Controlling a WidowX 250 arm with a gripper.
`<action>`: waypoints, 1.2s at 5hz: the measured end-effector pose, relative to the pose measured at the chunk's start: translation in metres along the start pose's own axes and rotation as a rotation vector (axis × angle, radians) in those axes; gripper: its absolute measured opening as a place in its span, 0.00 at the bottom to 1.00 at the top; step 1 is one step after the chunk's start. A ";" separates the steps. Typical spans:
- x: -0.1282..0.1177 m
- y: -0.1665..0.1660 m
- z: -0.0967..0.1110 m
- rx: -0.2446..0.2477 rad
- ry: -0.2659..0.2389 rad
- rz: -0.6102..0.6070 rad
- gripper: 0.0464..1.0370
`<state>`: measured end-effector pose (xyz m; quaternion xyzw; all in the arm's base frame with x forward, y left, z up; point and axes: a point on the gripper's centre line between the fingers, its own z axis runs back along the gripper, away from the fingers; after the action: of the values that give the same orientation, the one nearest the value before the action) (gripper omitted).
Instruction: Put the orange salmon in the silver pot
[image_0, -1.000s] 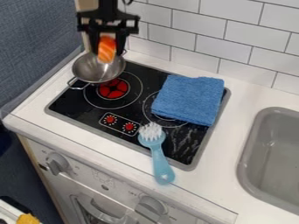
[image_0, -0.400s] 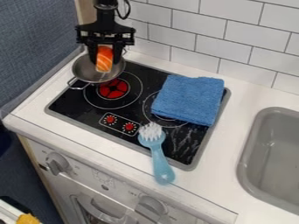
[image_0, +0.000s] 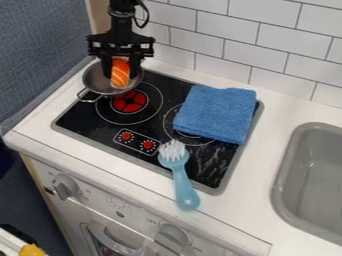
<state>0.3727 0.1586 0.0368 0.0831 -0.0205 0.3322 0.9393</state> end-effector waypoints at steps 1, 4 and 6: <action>0.001 0.013 -0.001 0.012 0.025 0.027 0.90; -0.002 -0.003 0.047 0.063 0.001 -0.003 0.96; -0.027 -0.059 0.079 -0.001 -0.036 -0.169 0.96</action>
<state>0.3897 0.0832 0.1039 0.0900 -0.0306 0.2502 0.9635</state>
